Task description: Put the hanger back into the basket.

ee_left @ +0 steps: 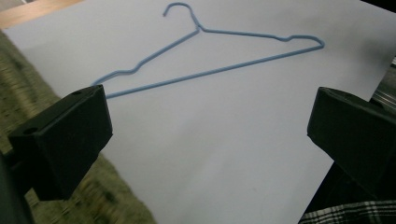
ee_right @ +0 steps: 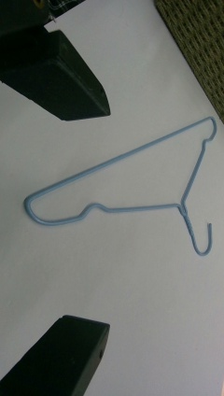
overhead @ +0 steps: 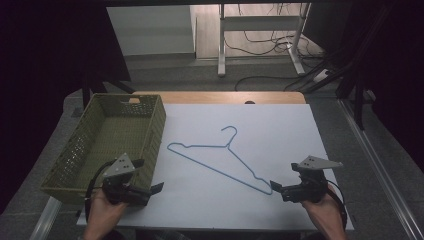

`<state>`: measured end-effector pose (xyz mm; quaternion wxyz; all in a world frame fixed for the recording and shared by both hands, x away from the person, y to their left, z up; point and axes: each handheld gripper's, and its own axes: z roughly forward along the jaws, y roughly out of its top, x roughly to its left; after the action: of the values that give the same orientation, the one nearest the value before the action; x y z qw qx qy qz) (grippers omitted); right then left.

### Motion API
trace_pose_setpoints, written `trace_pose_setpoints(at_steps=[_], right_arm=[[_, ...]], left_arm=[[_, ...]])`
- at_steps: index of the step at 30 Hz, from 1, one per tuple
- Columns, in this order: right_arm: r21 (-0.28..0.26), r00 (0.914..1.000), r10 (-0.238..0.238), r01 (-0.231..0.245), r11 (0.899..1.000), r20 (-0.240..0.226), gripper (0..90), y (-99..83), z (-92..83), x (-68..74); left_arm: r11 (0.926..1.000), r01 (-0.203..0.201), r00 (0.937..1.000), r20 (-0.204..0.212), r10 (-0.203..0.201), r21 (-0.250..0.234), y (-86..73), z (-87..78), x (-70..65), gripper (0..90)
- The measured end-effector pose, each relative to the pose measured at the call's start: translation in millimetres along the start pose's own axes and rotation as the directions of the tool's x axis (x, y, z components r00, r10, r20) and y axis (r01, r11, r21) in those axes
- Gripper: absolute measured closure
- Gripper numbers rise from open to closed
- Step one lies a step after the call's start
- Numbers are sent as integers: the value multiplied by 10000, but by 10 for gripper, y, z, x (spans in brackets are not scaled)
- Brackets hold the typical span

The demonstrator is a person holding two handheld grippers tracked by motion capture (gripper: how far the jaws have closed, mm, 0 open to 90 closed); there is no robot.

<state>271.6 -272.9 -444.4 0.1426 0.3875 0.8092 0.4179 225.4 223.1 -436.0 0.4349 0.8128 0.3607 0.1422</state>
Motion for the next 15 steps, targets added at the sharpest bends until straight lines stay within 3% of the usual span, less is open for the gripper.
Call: trace_pose_setpoints(at_steps=[15], right_arm=[[300, 9995, 120, -112, 9995, -280, 0, 107, 136, -3]], left_arm=[[9988, -426, 9973, 612, 409, 257, 227, 390, -173, 4]])
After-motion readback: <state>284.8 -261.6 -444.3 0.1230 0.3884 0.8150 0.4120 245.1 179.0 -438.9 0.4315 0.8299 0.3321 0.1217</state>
